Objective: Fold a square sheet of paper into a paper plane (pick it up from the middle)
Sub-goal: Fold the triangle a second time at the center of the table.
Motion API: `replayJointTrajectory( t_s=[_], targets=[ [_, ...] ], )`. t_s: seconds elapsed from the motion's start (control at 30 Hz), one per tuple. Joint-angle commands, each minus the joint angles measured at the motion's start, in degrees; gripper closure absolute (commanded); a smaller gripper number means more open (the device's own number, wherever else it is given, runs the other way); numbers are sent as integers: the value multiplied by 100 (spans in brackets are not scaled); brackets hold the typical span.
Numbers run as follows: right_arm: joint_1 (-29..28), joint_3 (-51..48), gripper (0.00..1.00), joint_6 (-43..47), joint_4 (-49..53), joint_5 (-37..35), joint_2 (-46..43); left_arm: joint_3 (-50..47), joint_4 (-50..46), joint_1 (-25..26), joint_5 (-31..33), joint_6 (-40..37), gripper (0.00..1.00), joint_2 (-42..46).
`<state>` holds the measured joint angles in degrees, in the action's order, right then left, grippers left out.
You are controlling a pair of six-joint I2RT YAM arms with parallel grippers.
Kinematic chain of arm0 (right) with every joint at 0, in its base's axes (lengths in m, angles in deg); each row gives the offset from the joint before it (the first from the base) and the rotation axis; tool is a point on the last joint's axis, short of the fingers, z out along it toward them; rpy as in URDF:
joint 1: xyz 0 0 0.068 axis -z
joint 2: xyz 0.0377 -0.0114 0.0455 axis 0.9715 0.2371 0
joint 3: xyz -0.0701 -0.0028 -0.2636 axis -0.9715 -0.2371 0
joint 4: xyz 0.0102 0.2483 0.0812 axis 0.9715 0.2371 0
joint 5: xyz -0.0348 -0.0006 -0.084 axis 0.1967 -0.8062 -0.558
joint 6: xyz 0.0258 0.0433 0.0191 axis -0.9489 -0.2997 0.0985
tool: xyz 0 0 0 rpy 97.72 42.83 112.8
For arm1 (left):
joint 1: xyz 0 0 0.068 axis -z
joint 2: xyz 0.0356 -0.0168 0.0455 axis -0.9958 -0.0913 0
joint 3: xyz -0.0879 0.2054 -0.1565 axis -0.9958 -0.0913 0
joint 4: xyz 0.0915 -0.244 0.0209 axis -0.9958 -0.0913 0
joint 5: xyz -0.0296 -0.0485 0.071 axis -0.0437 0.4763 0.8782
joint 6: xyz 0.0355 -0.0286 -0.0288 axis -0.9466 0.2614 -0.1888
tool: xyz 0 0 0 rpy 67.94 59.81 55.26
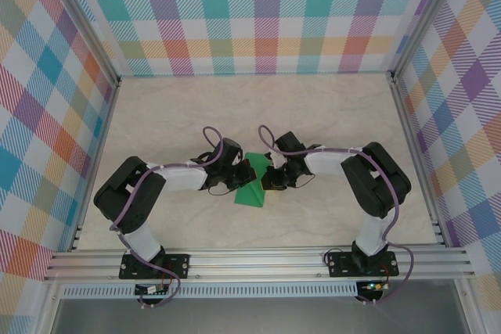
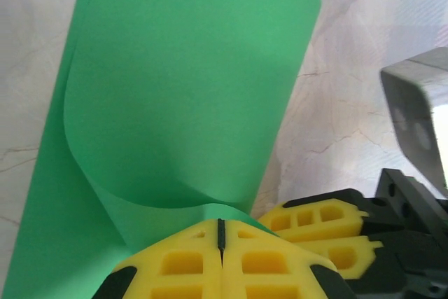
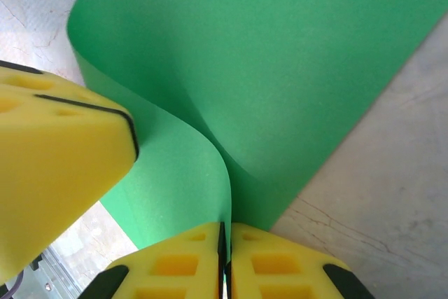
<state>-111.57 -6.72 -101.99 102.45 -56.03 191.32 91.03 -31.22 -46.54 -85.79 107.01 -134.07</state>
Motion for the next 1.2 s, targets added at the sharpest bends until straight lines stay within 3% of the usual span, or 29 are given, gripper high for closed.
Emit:
replayJointTrajectory(
  t_s=[0.0, 0.43, 0.73, 0.93, 1.17],
  targets=[
    [22, 82, 89, 82, 77, -114, 191, -119, 103, 46, -7, 55, 100, -157],
    [22, 166, 86, 24, 137, -88, 103, -388, 104, 46, 212, 26, 100, -395],
    [22, -118, 67, -462, 267, -504, -1062, -446, -11, 45, 302, -33, 100, -335],
    [-158, -558, 84, -973, -474, 307, -1225, -438, 9, 45, 287, -38, 100, -343],
    [-426, -559, 88, -1382, -850, 486, -794, -423, -2, 45, 295, -26, 100, -331]
  ],
)
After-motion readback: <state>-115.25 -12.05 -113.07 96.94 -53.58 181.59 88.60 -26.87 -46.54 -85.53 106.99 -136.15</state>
